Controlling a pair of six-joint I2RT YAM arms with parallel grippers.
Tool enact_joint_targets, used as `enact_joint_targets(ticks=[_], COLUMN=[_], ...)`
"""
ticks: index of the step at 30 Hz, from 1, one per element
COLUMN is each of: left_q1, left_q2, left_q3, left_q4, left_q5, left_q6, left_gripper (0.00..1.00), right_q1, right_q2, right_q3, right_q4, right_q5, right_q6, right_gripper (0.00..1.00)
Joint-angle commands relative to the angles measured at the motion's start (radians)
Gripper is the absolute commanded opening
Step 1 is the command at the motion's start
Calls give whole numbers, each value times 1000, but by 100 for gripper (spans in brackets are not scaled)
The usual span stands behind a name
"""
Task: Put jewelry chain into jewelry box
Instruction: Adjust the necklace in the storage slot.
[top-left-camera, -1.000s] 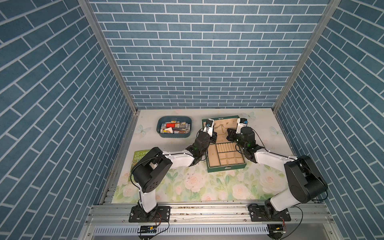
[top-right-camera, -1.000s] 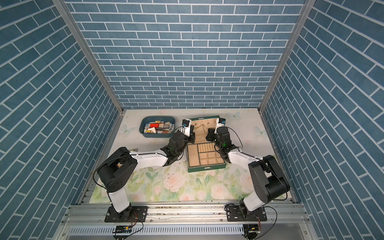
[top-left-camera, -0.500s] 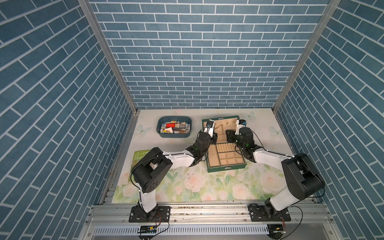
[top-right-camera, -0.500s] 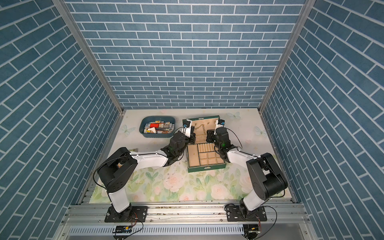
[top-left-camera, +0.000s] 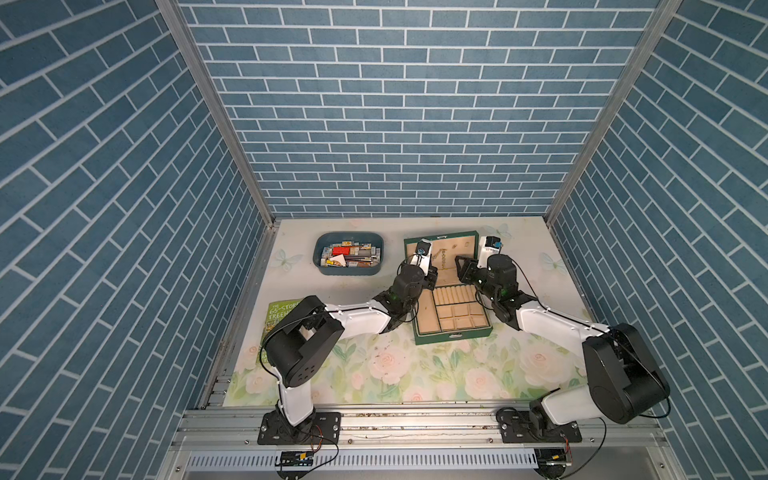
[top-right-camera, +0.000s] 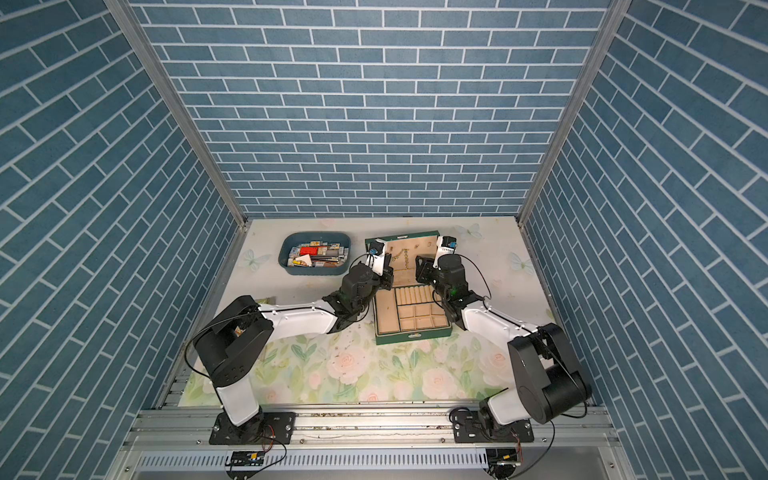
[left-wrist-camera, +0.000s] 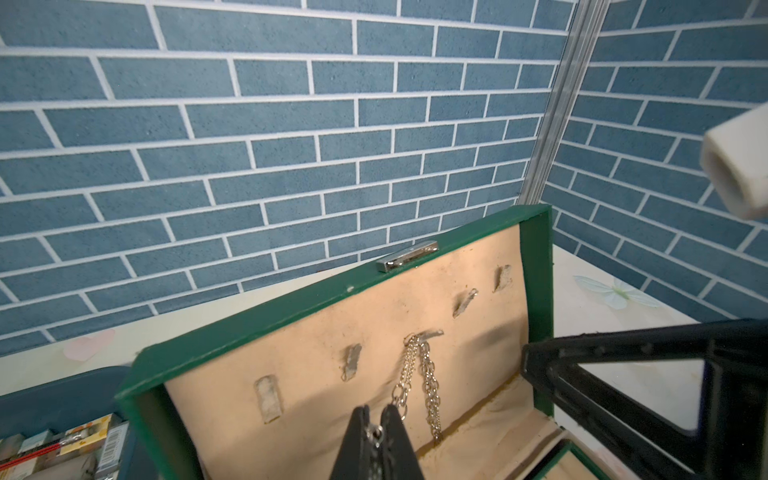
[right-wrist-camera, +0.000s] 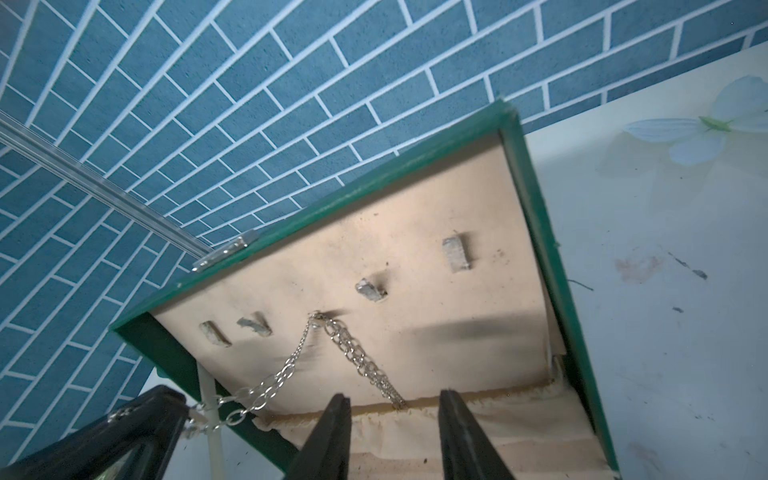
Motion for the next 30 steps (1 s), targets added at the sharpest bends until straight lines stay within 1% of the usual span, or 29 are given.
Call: enact_joint_targets(ticks=[1, 5, 7, 10, 15, 21, 25, 26, 28, 29, 30], left_q1=[-16, -27, -33, -40, -51, -54, -54, -54, -54, -54, -54], left_q2=[-21, -12, -9, 2, 18, -7, -45, -57, -101, -129, -161], left_q3=[40, 58, 66, 83, 105, 94, 73, 64, 50, 45, 36], left_q4=[-40, -65, -75, -97, -123, -122, -124, -125, -142, -160, -175], left_q5=[-2, -7, -8, -7, -4, -8, -10, -10, -12, -15, -25], left_q6=[-3, -4, -3, -9, -21, -32, -40, -46, -58, -64, -72], left_gripper=[11, 12, 15, 17, 17, 18, 21, 22, 30, 35, 44], right_q1=[-8, -10, -14, -21, -26, -28, -27, -27, -27, -27, -27], right_q2=[-38, -70, -87, -107, -123, -129, -131, -134, -145, -155, -168], right_q3=[-28, -52, -59, -71, -81, -88, -91, -92, -95, -97, -97], right_q4=[-32, -38, -43, -46, -49, -43, -38, -37, -34, -36, -42], right_q5=[25, 29, 30, 32, 27, 15, 8, 5, 1, 2, 6], right_q6=[-25, -25, -25, -25, -22, -23, -25, -26, -29, -30, -35], right_gripper=[40, 41, 41, 41, 42, 42, 43, 43, 43, 44, 45])
